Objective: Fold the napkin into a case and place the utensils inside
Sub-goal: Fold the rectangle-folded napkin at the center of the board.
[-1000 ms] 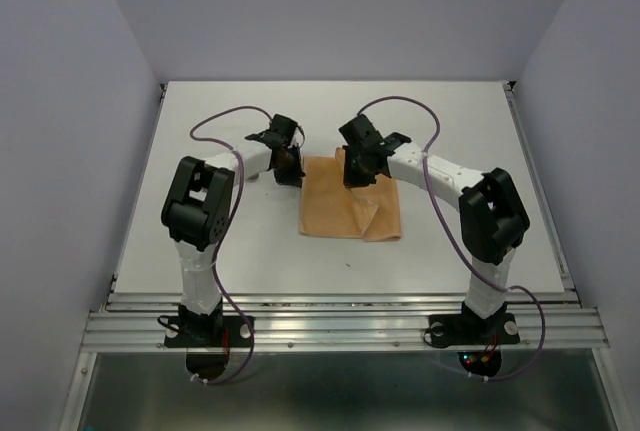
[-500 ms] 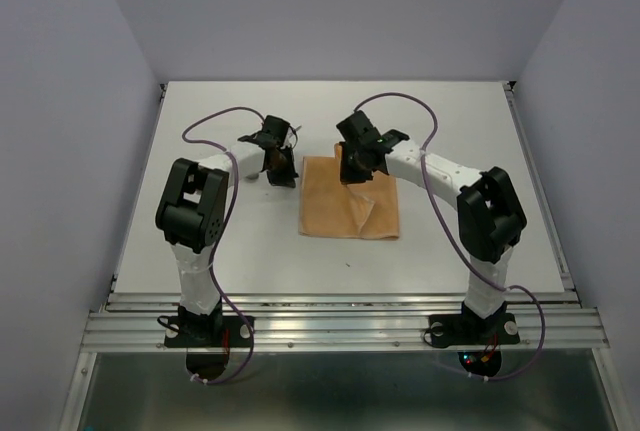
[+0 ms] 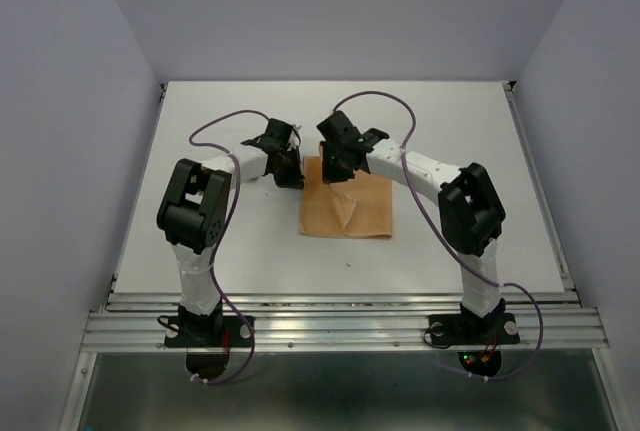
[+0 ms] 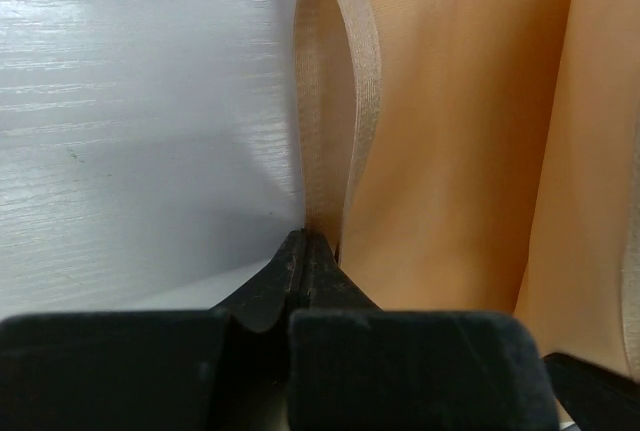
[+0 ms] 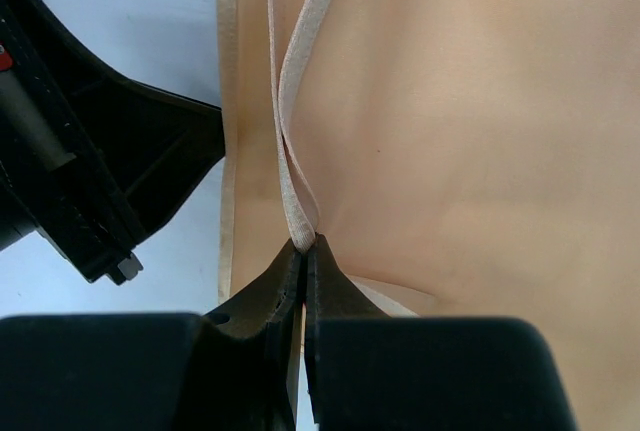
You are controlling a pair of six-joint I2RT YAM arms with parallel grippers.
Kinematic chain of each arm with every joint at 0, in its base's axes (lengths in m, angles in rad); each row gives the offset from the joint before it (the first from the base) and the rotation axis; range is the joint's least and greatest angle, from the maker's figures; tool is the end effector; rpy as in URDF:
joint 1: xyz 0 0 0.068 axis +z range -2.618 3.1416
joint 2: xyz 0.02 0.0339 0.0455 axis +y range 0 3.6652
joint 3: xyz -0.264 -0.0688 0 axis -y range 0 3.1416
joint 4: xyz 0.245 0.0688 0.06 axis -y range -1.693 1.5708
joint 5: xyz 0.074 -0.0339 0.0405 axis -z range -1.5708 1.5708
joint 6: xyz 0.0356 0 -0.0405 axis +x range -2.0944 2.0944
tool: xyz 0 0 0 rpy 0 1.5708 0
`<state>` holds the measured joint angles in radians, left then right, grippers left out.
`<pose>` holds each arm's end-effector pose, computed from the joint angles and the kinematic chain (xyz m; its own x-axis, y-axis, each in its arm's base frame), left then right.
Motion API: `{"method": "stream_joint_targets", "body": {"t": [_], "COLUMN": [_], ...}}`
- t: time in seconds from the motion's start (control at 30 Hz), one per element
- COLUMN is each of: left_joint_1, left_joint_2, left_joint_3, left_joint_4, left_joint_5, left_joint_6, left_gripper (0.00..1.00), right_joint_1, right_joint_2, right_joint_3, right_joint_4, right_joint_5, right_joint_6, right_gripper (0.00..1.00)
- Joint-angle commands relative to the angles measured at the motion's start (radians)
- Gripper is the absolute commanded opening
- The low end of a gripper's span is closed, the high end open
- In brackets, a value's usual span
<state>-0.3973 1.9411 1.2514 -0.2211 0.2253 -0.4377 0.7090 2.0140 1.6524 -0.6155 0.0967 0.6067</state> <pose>0.3744 -0.1657 0.1641 -0.8732 -0.0816 -0.4805 0.1472 0.8956 -0.4197 0.3399 0.2870 0.2307 -0.8630 0.0074 -0.5052 -0.1400 0.9572 0.2532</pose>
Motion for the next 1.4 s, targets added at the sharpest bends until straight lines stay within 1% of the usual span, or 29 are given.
{"method": "stream_joint_targets", "body": {"t": [0.0, 0.87, 1.37], "left_joint_1": [-0.008, -0.008, -0.008], "left_joint_2": [0.007, 0.007, 0.013], "left_joint_3": [-0.046, -0.05, -0.056], "left_joint_4": [-0.043, -0.043, -0.04], "left_joint_5": [-0.003, -0.011, -0.012], "left_joint_6": [0.004, 0.004, 0.004], "left_gripper": [0.0, 0.0, 0.0], "right_joint_1": [0.024, 0.043, 0.052], "right_joint_2": [0.028, 0.163, 0.173], "right_joint_3": [0.066, 0.167, 0.19], "right_joint_4": [0.014, 0.01, 0.016], "right_joint_5": [-0.005, -0.045, -0.072], "right_joint_6": [0.007, 0.002, 0.005], "right_gripper": [0.01, 0.01, 0.01]}}
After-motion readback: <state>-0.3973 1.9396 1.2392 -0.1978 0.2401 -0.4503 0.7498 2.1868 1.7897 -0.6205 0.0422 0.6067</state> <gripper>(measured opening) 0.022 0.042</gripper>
